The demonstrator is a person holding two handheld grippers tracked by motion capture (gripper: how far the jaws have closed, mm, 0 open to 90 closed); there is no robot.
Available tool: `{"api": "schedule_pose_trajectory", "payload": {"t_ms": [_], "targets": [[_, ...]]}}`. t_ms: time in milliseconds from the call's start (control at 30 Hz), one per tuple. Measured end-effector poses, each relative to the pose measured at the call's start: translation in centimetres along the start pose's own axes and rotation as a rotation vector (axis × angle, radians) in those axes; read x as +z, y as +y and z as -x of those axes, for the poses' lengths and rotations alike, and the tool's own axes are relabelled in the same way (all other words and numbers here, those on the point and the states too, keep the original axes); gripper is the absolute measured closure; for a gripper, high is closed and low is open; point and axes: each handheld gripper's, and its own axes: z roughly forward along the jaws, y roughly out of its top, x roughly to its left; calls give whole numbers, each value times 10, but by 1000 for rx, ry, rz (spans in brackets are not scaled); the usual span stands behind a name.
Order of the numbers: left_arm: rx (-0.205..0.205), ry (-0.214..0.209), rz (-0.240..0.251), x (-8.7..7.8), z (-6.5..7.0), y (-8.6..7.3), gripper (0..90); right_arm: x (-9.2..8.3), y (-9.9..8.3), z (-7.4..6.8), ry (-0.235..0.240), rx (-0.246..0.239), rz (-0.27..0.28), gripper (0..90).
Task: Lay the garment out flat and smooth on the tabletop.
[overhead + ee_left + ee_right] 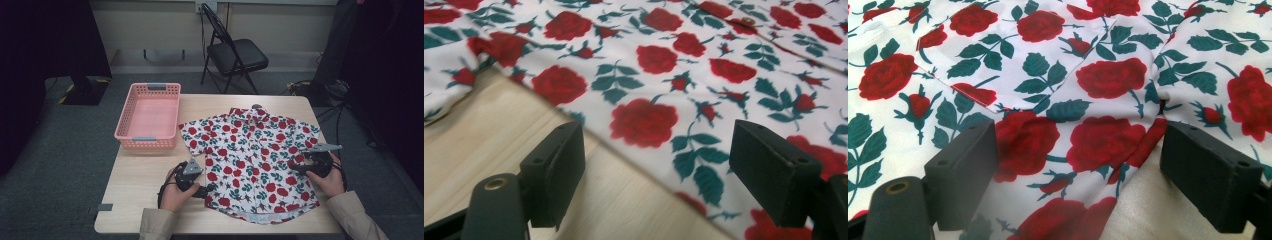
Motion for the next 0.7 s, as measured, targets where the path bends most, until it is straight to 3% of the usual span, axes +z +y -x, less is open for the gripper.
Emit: {"api": "schedule_pose_trajectory", "payload": {"t_ms": [167,700], "targets": [[8,21,-45,-2,-1,-3,223,0,0,0,0,0,0,148],[41,47,-63,-4,-1,-5,195,0,0,0,0,-1,0,148]]}}
